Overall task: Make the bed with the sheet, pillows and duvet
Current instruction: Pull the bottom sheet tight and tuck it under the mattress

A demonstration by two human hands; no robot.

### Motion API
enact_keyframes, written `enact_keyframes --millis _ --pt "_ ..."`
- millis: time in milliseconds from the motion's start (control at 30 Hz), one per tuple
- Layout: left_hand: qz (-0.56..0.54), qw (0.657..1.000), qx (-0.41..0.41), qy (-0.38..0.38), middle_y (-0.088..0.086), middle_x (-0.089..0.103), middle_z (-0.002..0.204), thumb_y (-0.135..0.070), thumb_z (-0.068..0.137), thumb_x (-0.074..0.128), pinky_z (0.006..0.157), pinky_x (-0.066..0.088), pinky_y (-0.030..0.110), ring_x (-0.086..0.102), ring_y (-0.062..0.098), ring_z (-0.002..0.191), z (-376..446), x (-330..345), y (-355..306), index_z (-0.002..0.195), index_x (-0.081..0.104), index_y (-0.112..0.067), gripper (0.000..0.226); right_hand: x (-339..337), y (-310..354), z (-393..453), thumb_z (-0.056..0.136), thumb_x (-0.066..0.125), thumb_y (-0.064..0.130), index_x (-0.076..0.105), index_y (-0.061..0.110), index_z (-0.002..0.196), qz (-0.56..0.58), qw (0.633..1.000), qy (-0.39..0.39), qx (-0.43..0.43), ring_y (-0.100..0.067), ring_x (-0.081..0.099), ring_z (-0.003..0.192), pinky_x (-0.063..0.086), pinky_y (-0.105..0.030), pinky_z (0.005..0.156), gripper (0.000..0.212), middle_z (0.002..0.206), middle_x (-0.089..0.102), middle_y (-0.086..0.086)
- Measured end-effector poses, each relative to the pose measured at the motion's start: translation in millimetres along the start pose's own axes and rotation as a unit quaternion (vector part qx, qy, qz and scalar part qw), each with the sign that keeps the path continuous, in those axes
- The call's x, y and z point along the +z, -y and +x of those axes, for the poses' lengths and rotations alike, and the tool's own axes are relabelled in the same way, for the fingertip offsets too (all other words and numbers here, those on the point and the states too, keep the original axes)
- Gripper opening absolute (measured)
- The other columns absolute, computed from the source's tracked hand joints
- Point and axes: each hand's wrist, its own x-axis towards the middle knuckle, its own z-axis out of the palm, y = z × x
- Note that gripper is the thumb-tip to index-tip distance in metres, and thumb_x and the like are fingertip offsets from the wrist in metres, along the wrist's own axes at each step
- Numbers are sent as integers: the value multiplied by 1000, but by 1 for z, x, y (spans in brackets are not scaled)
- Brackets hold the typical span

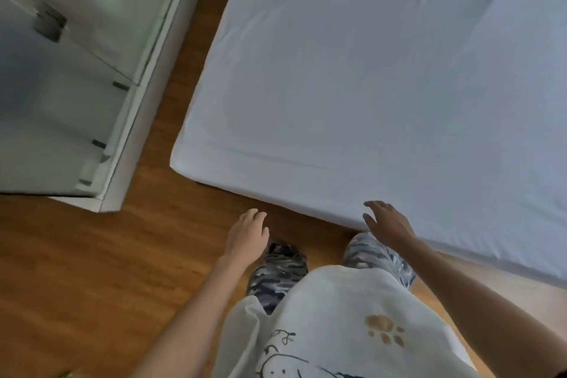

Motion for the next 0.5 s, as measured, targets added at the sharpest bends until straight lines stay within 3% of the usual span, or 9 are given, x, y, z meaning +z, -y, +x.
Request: enact_keyframes --millis 200,400,500 --pt "22 999 11 43 1 34 151 -29 102 39 107 38 33 35 19 138 58 -45 91 147 36 -16 46 27 107 45 102 40 33 41 19 142 56 998 9 5 -20 39 134 38 -35 104 43 147 44 -1" --pt "-1 999 31 18 4 34 152 -27 102 39 108 39 34 32 19 139 187 -27 129 147 33 -14 48 73 144 172 101 41 38 38 16 145 46 997 -34 -44 -21 30 139 33 -35 110 49 150 39 -2" --pt "5 998 64 -15 9 23 157 -25 102 40 115 29 37 20 24 145 266 -7 132 149 28 -12 51 92 147 251 98 34 47 41 15 144 5 992 -80 -102 -28 32 140 30 -45 115 56 150 39 -8"
